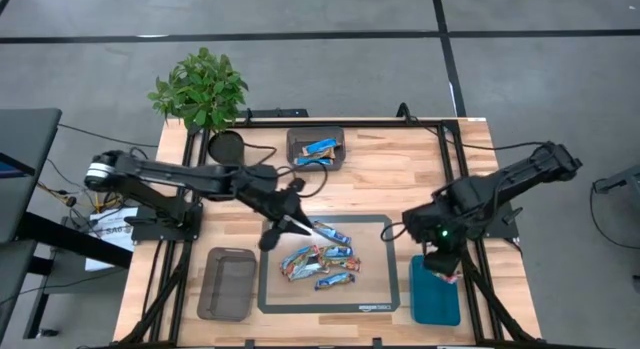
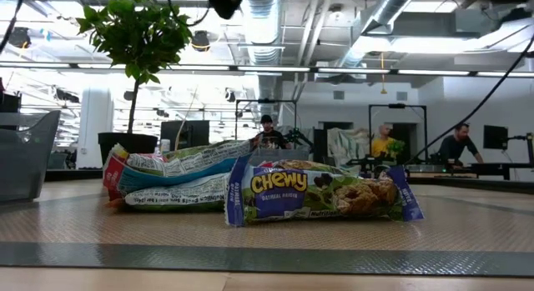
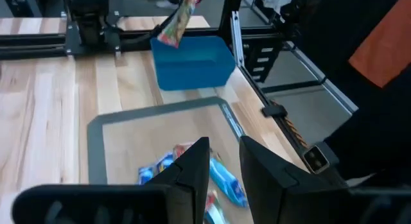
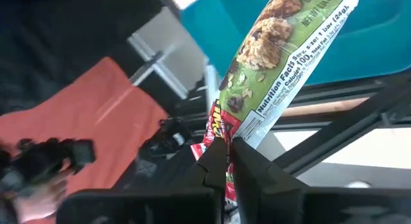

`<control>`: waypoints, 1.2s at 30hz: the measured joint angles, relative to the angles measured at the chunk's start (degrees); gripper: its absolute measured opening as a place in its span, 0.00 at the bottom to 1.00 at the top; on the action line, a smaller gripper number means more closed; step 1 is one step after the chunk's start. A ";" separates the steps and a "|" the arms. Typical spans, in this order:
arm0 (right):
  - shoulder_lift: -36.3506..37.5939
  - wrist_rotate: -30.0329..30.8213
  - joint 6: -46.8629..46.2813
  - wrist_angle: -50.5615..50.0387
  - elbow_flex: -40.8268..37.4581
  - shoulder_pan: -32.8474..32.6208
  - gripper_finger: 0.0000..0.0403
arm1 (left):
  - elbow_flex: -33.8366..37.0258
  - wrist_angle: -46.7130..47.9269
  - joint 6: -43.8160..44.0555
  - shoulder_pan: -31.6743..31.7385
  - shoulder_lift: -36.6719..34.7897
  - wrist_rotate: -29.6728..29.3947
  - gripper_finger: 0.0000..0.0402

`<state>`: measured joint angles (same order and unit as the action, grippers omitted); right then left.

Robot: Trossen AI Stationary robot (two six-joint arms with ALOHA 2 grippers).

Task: Pick and place Granola Bars by type
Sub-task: Put the red granola bar into the blue bin

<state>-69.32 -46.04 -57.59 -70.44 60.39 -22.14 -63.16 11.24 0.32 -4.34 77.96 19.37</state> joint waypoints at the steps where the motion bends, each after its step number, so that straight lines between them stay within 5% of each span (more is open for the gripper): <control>1: -0.72 0.59 -0.64 0.01 -0.26 -0.67 0.01 | 0.00 -1.21 0.06 0.00 1.09 0.24 0.19; 13: -3.06 1.82 -3.95 4.66 -6.35 -3.23 0.04 | 0.02 -5.63 2.56 -0.11 4.16 0.48 0.19; 25: -3.04 3.09 -3.79 8.55 -6.37 -3.25 0.41 | 0.00 -3.80 3.07 -0.07 3.91 -1.14 0.19; 36: -3.29 29.72 4.65 28.29 -6.37 -1.62 0.51 | 0.02 5.19 8.45 3.29 -2.59 -5.41 0.19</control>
<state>-72.61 -16.33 -52.94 -42.15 54.02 -23.76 -63.13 16.44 8.77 -1.05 75.37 13.96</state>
